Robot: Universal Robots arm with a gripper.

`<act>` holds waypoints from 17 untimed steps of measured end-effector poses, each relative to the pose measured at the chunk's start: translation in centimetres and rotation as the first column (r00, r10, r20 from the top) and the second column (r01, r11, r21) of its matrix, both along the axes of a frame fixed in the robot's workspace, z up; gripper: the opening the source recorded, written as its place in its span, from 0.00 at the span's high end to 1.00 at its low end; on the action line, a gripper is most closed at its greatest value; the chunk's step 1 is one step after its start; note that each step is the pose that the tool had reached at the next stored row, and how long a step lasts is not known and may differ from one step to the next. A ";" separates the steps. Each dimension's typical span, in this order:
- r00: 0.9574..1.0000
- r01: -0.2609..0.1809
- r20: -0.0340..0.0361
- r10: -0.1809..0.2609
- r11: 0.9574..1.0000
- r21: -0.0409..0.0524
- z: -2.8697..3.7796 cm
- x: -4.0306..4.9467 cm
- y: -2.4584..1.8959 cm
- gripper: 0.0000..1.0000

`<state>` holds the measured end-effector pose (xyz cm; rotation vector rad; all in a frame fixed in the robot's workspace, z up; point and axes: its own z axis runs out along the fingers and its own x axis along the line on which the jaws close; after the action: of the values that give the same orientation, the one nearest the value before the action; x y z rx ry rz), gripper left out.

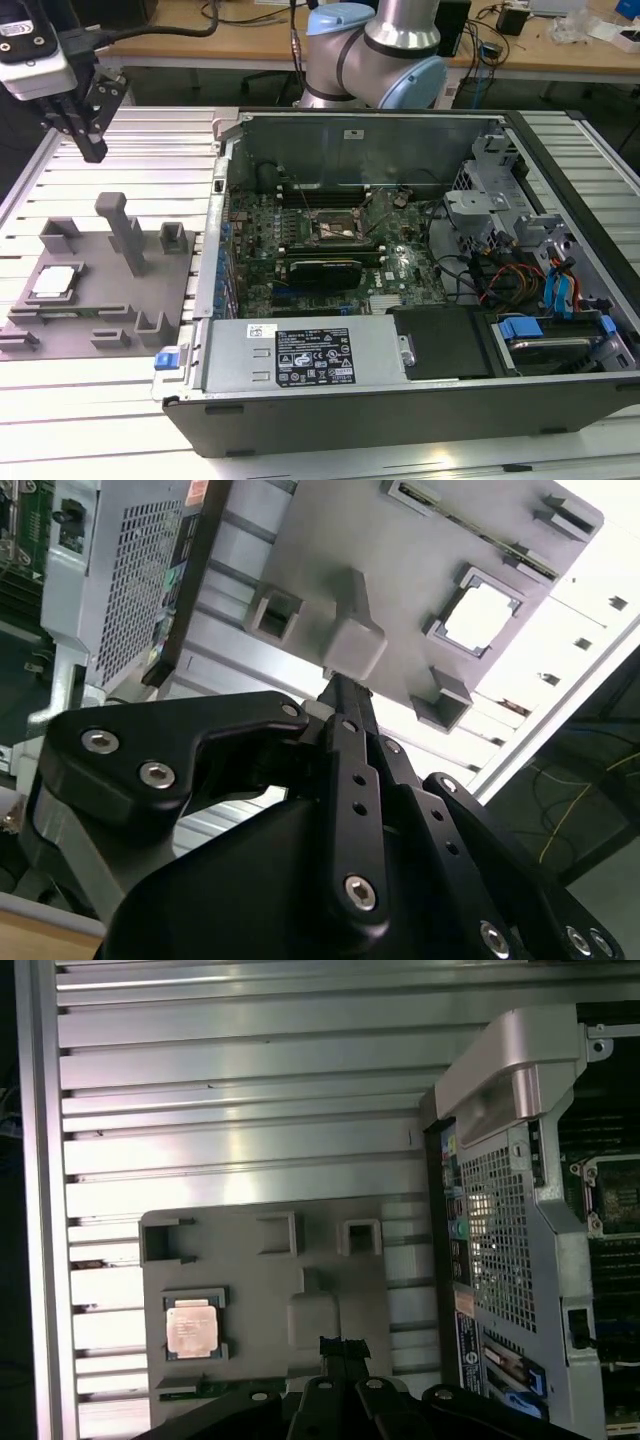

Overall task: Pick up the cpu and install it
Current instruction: 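Reach for the cpu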

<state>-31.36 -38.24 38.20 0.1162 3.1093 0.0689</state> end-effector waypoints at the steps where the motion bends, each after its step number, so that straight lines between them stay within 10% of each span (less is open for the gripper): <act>1: 1.000 0.000 0.000 0.000 1.000 0.000 -0.08 -0.28 0.00 0.89; 17: 1.000 0.000 0.000 0.000 1.000 0.000 -1.87 -4.33 0.00 0.89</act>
<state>-35.69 -38.24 36.33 0.1164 3.1092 0.0690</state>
